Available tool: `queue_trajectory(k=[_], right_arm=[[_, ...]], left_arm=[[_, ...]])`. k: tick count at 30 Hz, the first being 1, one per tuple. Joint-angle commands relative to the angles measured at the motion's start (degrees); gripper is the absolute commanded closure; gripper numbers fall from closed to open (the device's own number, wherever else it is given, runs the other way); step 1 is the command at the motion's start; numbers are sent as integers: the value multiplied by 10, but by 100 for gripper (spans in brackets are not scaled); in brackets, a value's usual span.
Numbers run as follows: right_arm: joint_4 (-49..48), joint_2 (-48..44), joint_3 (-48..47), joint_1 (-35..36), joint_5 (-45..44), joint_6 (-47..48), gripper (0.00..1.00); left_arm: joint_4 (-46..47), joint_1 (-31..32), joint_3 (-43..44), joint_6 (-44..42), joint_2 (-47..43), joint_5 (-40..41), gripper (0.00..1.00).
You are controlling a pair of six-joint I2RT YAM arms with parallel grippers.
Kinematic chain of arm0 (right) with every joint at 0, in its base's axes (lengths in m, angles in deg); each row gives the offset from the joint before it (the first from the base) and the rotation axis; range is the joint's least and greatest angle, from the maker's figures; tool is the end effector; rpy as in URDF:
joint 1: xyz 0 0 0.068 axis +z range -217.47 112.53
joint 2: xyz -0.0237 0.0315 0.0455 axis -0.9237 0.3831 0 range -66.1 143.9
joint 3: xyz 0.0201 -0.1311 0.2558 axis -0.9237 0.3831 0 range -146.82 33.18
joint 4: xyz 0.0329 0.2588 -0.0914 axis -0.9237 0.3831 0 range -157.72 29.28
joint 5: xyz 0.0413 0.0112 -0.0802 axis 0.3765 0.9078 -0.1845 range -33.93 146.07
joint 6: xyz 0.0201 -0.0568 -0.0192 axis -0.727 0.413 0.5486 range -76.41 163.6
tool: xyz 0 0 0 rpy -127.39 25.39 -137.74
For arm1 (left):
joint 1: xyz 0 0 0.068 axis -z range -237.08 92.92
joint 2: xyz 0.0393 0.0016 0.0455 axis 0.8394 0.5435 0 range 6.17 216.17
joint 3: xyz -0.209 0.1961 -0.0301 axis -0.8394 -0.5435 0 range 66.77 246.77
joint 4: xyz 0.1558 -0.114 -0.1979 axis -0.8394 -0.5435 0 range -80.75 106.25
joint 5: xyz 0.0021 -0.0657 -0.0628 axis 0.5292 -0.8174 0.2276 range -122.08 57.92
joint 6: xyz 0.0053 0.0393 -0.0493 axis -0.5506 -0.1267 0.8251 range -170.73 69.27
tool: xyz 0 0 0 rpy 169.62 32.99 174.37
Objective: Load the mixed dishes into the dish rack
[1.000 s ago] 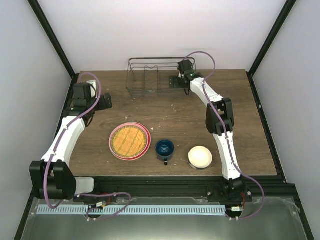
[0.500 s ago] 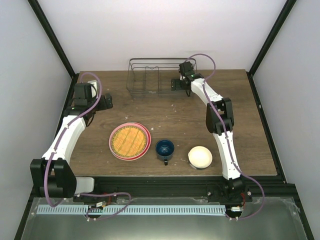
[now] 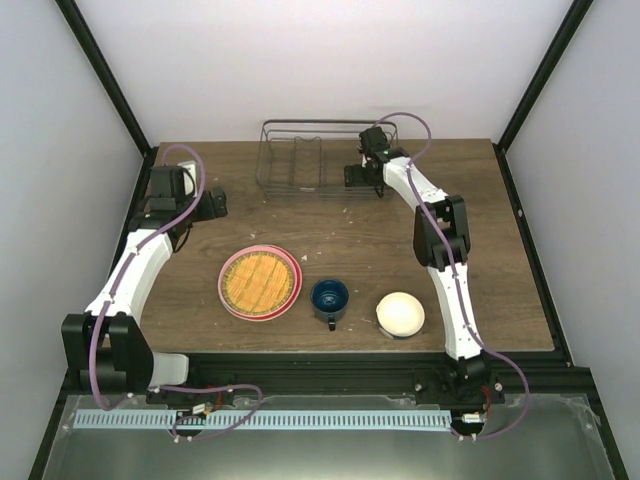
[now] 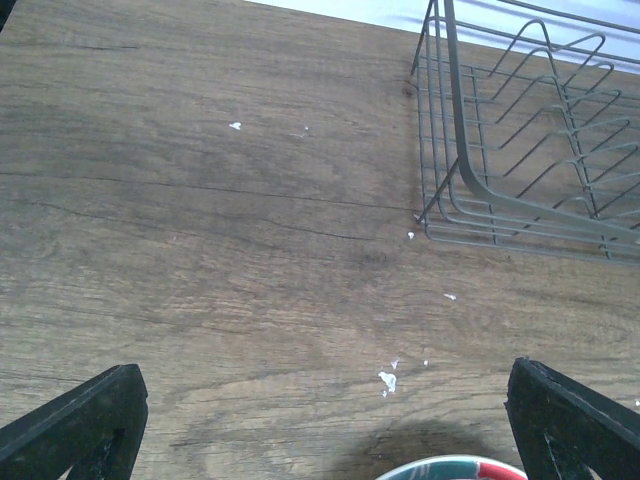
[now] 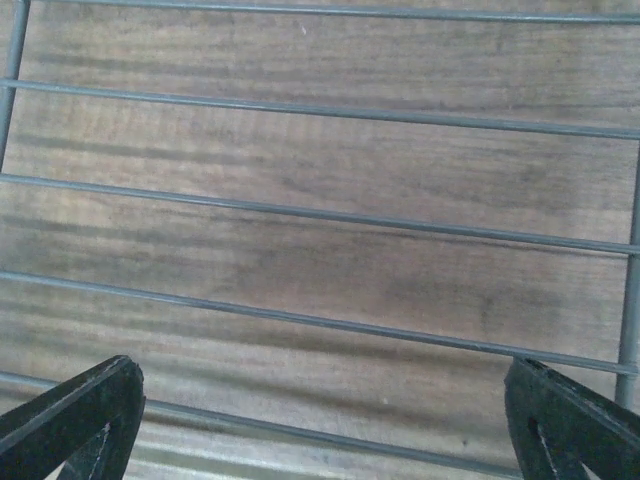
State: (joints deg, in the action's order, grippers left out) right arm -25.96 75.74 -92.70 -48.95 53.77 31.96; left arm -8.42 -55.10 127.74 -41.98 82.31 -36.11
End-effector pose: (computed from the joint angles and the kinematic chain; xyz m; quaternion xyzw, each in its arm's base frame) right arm 0.5438 0.1802 0.1688 -0.0521 0.9590 0.0537 0.2735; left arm 0.3142 -0.0144 0.2963 -0.0386 0.9044 -0.0713 0.4189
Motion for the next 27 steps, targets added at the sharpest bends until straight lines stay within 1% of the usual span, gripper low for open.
queue_trajectory(k=[1,10,22,27], right_arm=[[59,-43,27,3,6,39,0],[79,-87,93,10,14,57,0],[34,-168,246,39,9,83,0],[30,-192,290,40,5,83,0]], left_arm=[[14,3,16,1,4,-9,0],[10,3,24,4,5,-9,0],[5,3,28,-2,5,-4,0],[10,3,28,-2,10,-10,0]])
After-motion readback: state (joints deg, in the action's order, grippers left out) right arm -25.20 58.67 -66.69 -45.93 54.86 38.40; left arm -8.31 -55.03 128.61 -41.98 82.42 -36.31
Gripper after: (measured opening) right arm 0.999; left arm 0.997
